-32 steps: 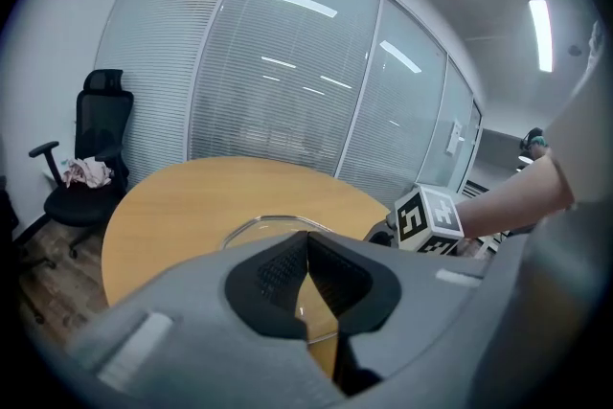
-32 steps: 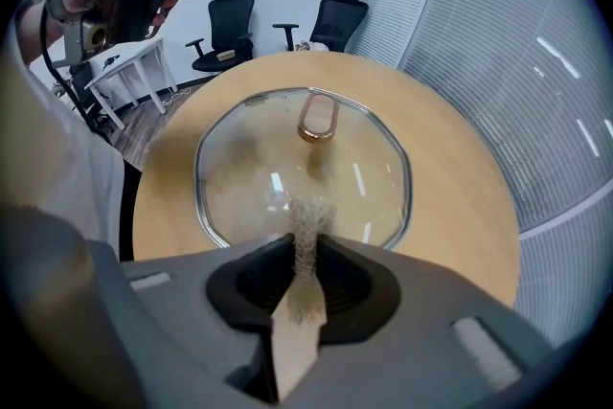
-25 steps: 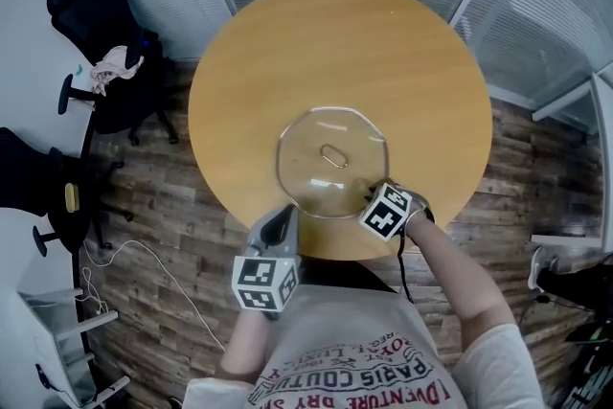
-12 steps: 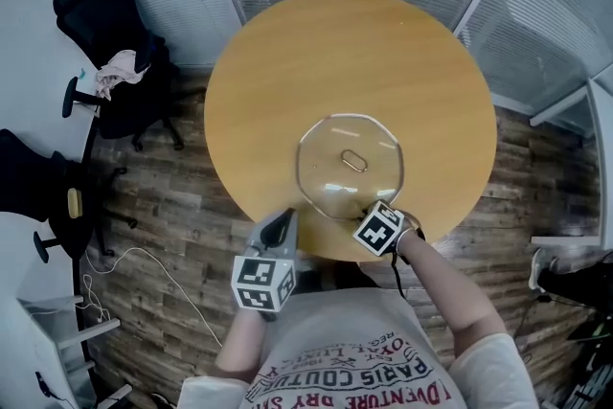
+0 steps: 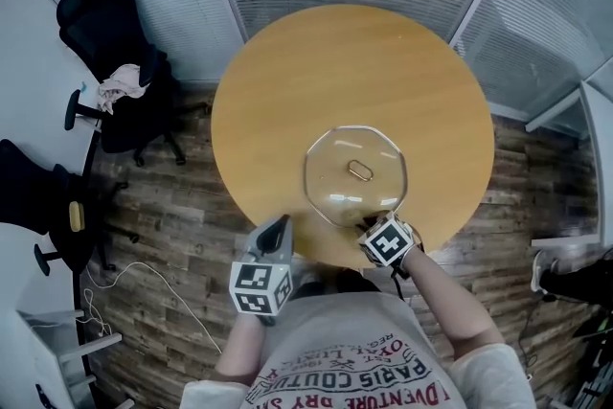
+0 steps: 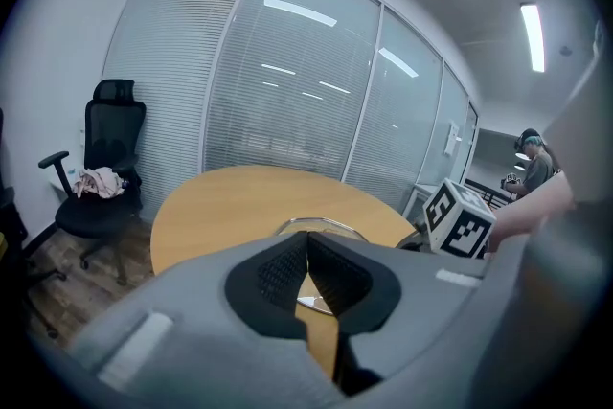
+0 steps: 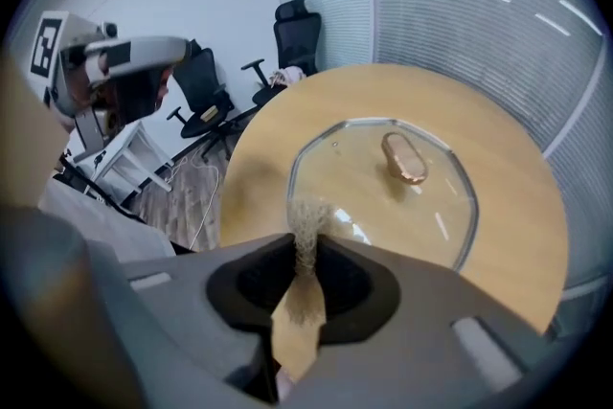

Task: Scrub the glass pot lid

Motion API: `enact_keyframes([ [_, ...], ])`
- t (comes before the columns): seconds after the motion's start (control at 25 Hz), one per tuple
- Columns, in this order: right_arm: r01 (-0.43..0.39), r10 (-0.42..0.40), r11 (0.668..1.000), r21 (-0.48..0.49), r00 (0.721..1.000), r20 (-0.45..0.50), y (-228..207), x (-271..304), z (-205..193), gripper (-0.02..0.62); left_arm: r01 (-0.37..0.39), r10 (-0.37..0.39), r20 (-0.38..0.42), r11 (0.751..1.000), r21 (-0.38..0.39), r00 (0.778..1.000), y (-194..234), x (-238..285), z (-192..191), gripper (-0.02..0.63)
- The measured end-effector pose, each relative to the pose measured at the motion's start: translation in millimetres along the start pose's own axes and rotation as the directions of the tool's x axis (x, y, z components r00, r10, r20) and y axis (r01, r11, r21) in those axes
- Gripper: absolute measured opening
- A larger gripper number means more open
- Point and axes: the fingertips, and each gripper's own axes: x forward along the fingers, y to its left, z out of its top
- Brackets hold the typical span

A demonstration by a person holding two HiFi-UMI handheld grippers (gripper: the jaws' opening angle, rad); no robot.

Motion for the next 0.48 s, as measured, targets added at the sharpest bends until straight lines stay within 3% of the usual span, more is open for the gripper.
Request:
enact_keyframes([
  [0.12, 0.064, -0.069, 0.997, 0.036, 0.988, 0.137, -15, -34, 19, 0.066, 0.03, -0.031, 0.021, 0.999, 0.035, 0.999, -8, -1, 9, 0.008],
  [0.24, 0.136, -0.148, 0.989, 0.062, 0.949, 0.28, -26, -69, 36, 0.064, 0.073, -0.079, 0.043, 0.99, 0.12, 0.996, -19, -3, 20, 0.008],
  [0.48, 0.248, -0.273, 0.961, 0.121, 0.789, 0.55, -38, -136, 64, 0.064, 0.107, -0.124, 0.1, 0.981, 0.159, 0.987, -32, -2, 49, 0.008],
])
